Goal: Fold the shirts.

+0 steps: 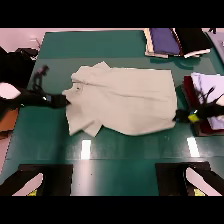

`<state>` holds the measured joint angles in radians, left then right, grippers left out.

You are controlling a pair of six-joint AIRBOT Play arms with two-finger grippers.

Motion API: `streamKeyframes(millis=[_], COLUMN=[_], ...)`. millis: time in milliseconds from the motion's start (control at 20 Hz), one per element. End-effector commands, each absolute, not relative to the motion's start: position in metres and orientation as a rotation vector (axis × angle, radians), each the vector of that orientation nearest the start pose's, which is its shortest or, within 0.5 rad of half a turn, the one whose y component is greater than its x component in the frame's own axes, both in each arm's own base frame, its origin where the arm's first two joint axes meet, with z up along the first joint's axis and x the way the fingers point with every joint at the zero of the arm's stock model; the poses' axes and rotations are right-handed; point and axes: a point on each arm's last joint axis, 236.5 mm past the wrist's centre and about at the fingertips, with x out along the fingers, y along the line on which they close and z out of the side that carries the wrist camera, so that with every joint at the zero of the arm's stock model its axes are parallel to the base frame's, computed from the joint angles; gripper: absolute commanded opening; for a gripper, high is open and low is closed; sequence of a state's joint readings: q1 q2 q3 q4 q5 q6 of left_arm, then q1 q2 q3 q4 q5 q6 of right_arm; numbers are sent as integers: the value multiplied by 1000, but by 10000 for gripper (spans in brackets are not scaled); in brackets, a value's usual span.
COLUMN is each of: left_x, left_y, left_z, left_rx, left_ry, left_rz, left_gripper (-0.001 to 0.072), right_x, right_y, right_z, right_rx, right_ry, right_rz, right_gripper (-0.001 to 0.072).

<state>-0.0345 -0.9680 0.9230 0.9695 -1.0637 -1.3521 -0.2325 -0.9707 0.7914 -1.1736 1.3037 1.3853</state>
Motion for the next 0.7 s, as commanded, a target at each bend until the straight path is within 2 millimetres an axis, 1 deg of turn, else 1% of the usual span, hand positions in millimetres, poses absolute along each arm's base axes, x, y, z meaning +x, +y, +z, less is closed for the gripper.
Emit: streamKeyframes(millis=[0,50,100,150,200,250,300,350,400,450,500,550,600,650], left_x=[341,337,327,315,299,278,258,236,218,202,190,183,181,183], left_y=[-123,-117,-111,-107,-103,-101,-100,-99,-98,-96,-95,-94,-93,-93], left_z=[202,255,307,352,396,439,475,509,534,556,570,580,583,579], left_rx=[-224,-171,-131,-113,-96,-74,-59,-50,-42,-40,-36,-33,-32,-27], left_ry=[728,597,475,368,265,159,63,-27,-101,-170,-219,-252,-261,-246], left_rz=[-478,-467,-450,-438,-429,-428,-430,-431,-431,-427,-424,-422,-420,-414], left_gripper=[27,27,27,27,27,27,26,26,26,26,26,26,26,26], right_x=[318,324,325,319,308,295,281,268,256,247,239,236,235,237], right_y=[27,22,16,11,5,0,-6,-10,-13,-17,-18,-19,-19,-19], right_z=[134,188,245,294,339,374,406,430,447,459,468,472,473,470], right_rx=[223,187,156,128,100,78,55,34,17,4,-8,-16,-21,-23], right_ry=[972,824,670,545,434,349,273,217,183,159,143,145,161,191], right_rz=[199,183,163,140,110,80,46,13,-16,-44,-63,-73,-75,-66], right_gripper=[17,17,17,17,16,17,17,17,16,16,16,16,16,16])
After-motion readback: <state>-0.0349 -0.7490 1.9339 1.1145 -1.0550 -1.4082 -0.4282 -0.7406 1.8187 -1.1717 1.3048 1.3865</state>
